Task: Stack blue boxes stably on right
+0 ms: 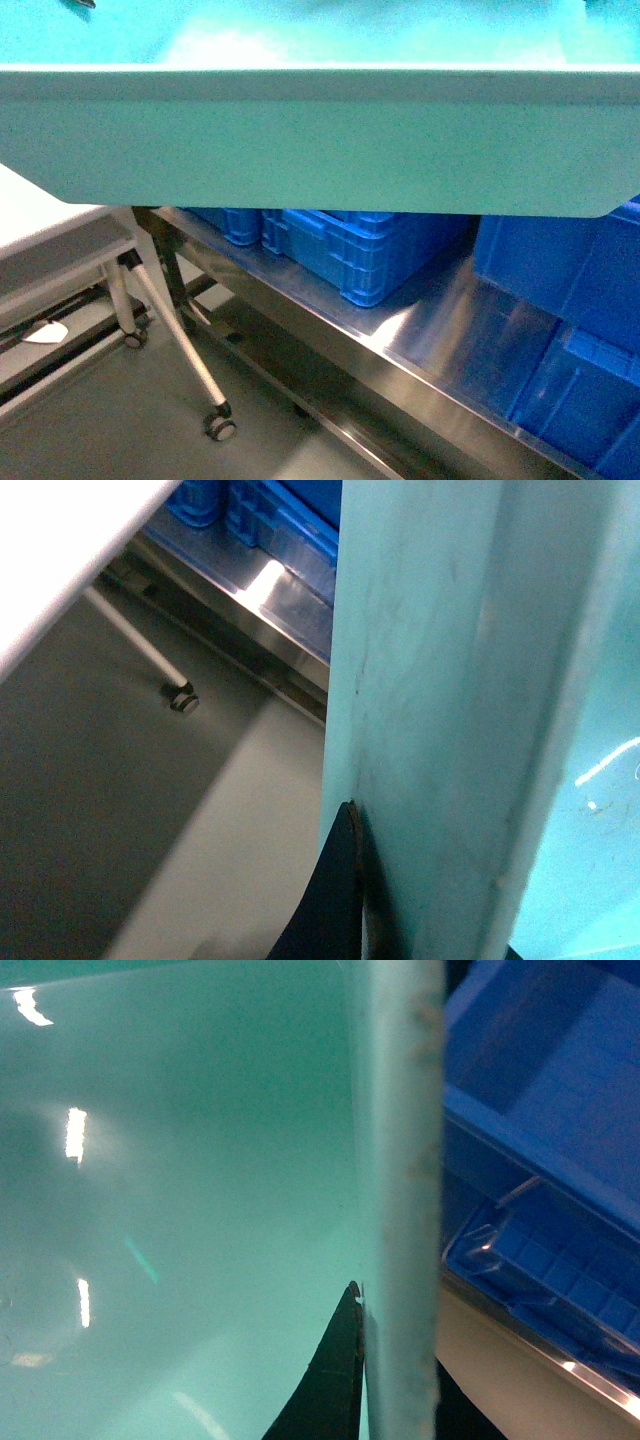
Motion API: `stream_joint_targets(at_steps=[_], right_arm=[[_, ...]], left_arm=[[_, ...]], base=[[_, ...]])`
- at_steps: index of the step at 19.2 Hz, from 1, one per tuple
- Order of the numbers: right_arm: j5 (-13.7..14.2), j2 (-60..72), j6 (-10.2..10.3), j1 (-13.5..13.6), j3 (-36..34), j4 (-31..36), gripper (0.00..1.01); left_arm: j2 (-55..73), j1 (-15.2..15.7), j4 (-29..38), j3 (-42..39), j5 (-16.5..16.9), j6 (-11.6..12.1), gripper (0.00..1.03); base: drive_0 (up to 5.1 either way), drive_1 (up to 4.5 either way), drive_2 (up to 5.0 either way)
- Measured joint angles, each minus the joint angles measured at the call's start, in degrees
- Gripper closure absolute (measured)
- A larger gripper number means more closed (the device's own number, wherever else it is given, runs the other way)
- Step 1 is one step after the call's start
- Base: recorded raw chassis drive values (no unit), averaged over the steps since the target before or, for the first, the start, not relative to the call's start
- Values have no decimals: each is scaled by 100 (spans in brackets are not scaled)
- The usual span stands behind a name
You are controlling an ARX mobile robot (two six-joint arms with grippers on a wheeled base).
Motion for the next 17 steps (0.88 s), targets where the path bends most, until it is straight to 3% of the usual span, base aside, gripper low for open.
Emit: stream_joint_targets(at_steps=[2, 9, 13, 17], right_arm=[[7, 0, -2, -7, 0, 2, 99], [-11, -11, 0, 7, -2, 17, 99], [-15, 9, 0, 7, -2, 28, 99], [-39, 9, 0, 17, -2, 37, 99]], left_arm=[[7, -9, -11, 0, -2, -2, 101], [7, 2, 20, 2, -17, -2, 101], [20, 4, 13, 2, -20, -2, 101], [17, 39, -2, 2, -15, -2, 101]], base=[[-140, -140, -140], [-185, 168, -538], [-180, -180, -180], [290, -538, -246]])
